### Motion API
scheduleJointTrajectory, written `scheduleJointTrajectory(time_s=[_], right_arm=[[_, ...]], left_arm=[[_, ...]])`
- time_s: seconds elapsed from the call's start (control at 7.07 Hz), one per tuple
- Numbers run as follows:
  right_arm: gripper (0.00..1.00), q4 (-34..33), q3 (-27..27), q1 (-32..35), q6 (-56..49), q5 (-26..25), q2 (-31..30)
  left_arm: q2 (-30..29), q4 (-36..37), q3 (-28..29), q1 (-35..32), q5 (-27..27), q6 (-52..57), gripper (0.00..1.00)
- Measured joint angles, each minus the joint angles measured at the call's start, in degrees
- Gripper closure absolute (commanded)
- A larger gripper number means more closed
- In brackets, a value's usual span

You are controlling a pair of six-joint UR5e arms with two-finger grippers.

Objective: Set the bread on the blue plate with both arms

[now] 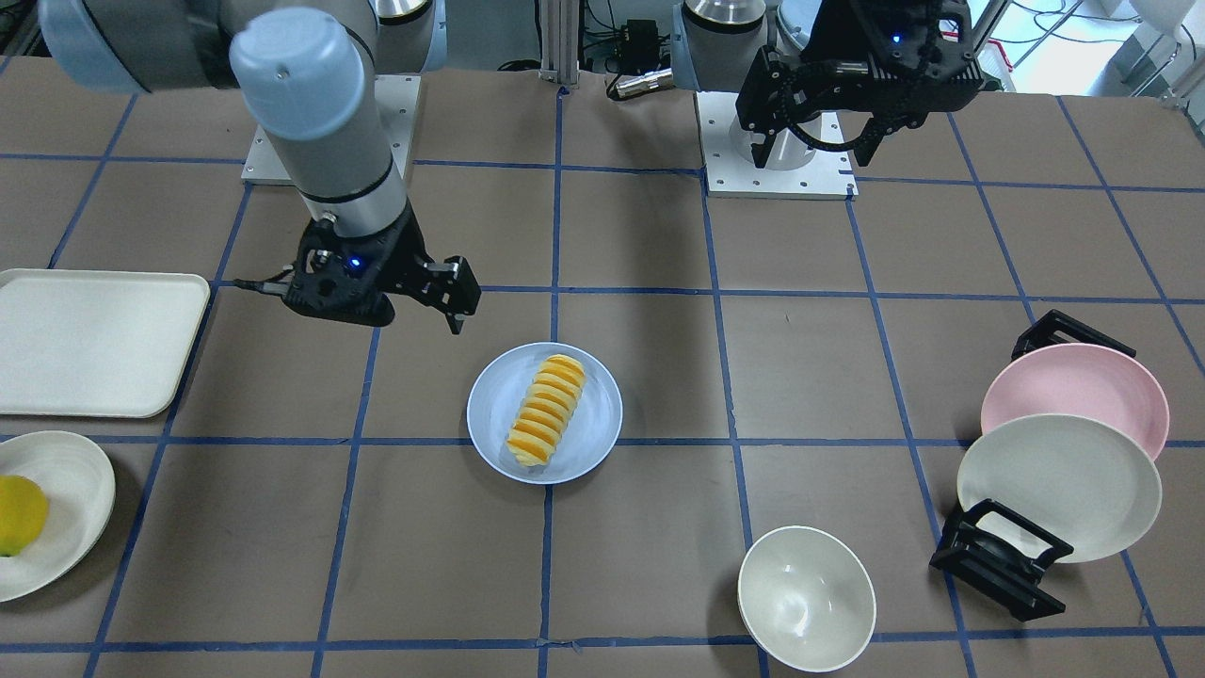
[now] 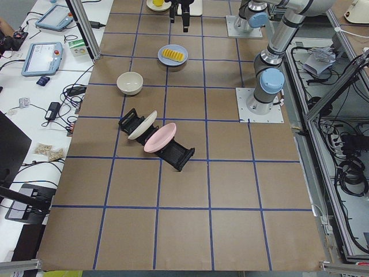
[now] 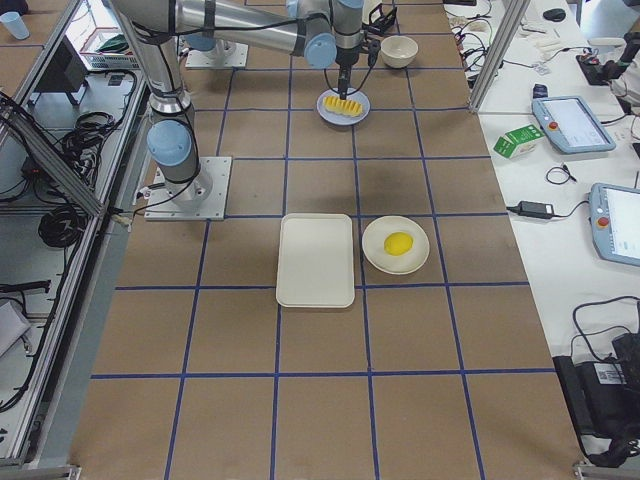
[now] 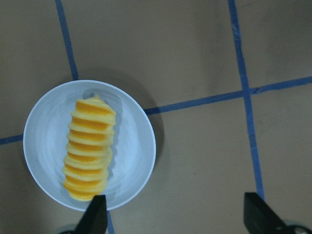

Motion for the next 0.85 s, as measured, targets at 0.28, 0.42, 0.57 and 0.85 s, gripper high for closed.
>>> scheduleJointTrajectory(time_s=[0.28, 0.42, 0.57, 0.85], right_arm=[[0.00, 12.38, -3.86, -3.26, -2.39, -0.49, -5.50], [0.00, 17.98, -6.99, -4.62, -4.83, -1.48, -6.34], [0.00, 22.09, -9.61, -5.45, -7.30, -2.64, -6.67], [0.00, 24.85, -10.94, -5.94, -8.58, -3.65, -6.87]], left_arm=[[0.13, 0.00, -0.05, 0.10, 0.16, 0.02, 0.00], [0.13, 0.00, -0.13, 0.09, 0.21, 0.06, 0.00], [-0.02, 0.00, -0.19, 0.09, 0.22, 0.08, 0.00], [-0.27, 0.00, -0.23, 0.06, 0.21, 0.09, 0.00]])
